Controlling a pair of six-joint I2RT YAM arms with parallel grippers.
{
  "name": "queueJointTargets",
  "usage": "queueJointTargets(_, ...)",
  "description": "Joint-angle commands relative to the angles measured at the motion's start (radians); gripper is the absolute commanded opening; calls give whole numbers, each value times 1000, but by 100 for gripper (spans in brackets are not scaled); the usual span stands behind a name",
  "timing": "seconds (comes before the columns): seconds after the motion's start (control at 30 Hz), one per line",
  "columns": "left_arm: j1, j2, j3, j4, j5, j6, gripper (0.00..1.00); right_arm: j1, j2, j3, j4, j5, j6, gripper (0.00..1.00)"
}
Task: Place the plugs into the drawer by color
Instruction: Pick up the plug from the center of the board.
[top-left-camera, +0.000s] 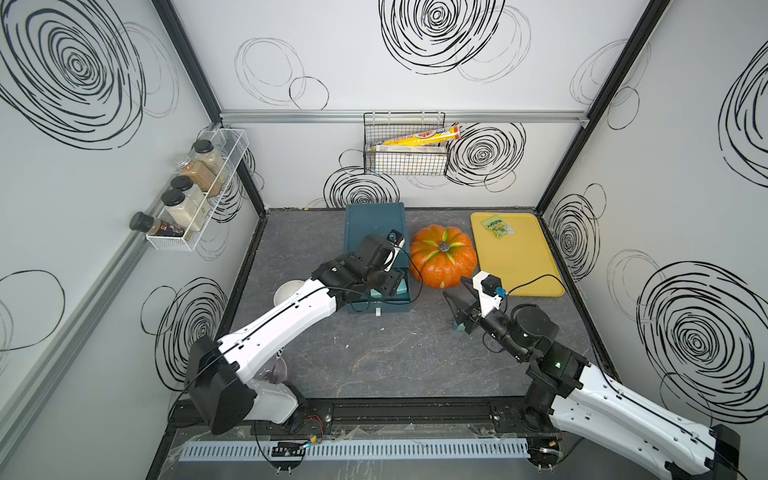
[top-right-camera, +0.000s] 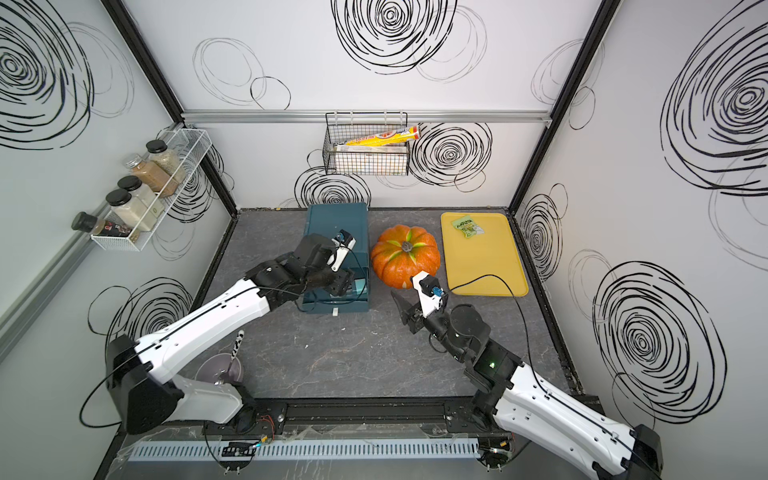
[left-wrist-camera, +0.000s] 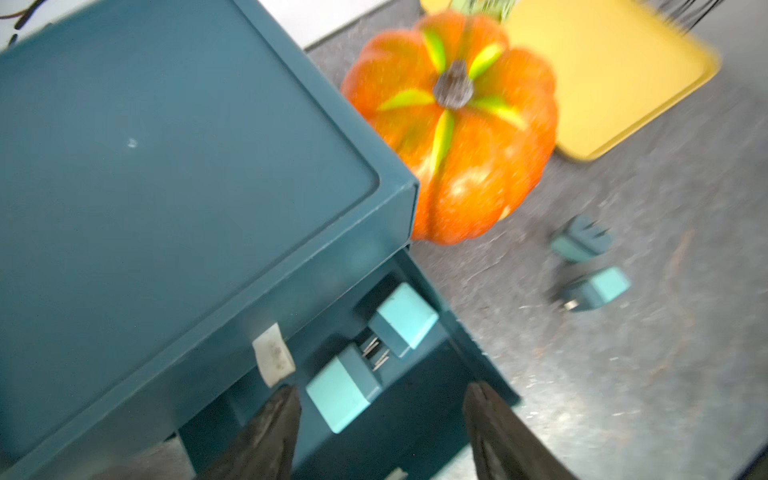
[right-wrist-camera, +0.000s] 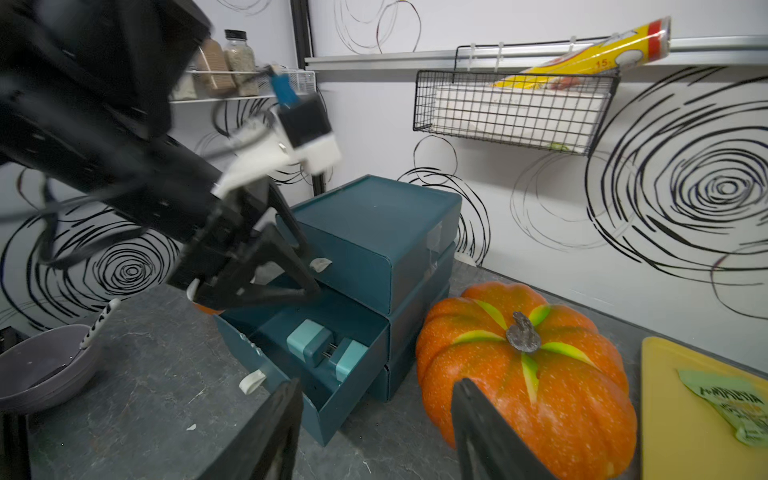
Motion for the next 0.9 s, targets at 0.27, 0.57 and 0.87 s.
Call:
queueJointTargets(0.27,-6,-496,-575,649,247,-473,80,-185,253,86,-445,259,273,62)
queueJointTargets(0.57,-6,-618,-773,751,212,-428,86,-294,473,39,-363,77,249,67)
queueJointTargets(0.87,-4,-638,-801,746,208,-393,87,-388,683,109,-364,-46,194,56)
